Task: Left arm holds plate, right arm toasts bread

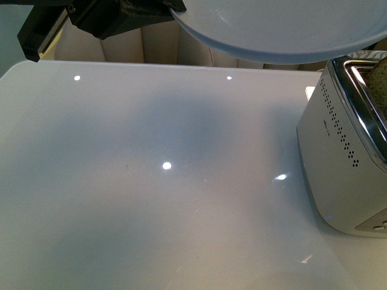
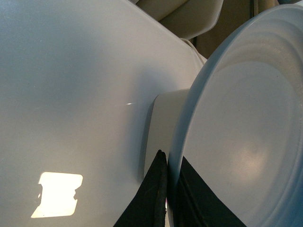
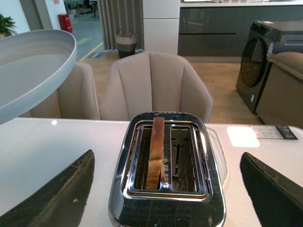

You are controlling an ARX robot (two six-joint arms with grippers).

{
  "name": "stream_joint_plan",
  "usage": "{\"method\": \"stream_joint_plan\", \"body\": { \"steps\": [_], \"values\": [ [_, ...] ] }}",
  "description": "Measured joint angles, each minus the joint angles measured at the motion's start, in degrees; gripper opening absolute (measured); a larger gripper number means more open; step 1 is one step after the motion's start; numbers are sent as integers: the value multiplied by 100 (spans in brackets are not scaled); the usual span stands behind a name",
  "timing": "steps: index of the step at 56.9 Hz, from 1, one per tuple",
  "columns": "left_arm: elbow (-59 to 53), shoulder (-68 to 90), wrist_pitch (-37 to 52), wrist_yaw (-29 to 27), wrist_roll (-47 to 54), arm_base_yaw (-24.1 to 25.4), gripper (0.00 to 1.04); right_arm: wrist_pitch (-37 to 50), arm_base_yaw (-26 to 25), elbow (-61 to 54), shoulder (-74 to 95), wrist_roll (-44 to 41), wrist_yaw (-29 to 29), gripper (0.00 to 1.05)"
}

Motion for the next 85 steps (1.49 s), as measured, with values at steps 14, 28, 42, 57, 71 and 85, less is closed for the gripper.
{"method": "stream_joint_plan", "body": {
  "steps": [14,28,42,57,71,85],
  "values": [
    [0,0,0,-2,0,0,3,0,0,0,0,0,0,96],
    [0,0,0,-2,0,0,3,0,0,0,0,0,0,96],
    [-256,-24,1139,-321,-39,-13,3,0,0,0,0,0,2,96],
    [-223,-39,804,-232,35,-22,3,0,0,0,0,0,0,96],
    [208,197,232,236,804,800,3,0,0,0,0,0,0,96],
    [-17,496,186,671,1659,1947,3,0,0,0,0,0,0,96]
  ]
}}
